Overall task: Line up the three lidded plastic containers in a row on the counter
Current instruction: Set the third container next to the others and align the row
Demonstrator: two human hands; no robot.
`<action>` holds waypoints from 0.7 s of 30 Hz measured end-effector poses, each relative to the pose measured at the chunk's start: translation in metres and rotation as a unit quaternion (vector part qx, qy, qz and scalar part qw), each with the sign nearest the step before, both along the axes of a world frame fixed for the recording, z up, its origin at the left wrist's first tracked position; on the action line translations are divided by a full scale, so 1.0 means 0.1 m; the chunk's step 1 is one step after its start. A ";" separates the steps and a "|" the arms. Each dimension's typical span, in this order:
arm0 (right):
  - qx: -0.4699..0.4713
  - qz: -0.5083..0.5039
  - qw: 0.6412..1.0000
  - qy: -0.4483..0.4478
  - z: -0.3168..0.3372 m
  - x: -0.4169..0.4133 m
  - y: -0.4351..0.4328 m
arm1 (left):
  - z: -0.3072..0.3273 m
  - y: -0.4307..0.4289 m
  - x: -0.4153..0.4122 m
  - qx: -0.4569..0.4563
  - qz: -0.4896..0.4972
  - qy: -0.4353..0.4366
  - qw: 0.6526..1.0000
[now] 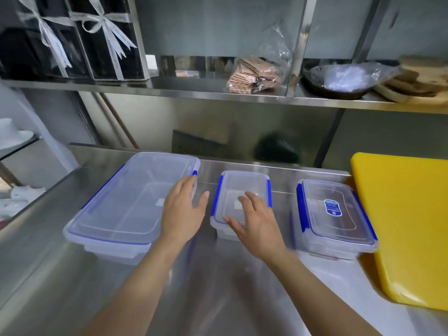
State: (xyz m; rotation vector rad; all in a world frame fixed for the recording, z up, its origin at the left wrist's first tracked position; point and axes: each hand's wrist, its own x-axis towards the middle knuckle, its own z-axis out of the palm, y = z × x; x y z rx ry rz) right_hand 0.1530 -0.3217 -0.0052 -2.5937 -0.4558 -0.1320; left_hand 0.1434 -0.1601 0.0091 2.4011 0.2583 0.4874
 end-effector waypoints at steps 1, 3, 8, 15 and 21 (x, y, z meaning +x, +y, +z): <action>0.016 0.008 1.000 0.013 0.03 -0.05 0.08 | 0.03 0.13 -0.02 0.009 0.015 -0.004 1.000; 0.055 0.026 0.997 0.054 0.07 -0.14 0.26 | 0.05 0.43 -0.06 0.032 0.049 -0.006 0.998; 0.148 0.021 0.969 0.197 0.08 -0.28 0.74 | -0.03 1.19 -0.23 0.090 0.114 0.047 0.988; 0.220 0.029 0.945 0.241 -0.05 -0.36 1.33 | -0.22 1.84 -0.42 0.134 0.108 0.200 0.964; 0.210 0.025 0.943 0.258 -0.08 -0.34 1.57 | -0.32 1.84 -0.48 0.134 0.097 0.208 0.964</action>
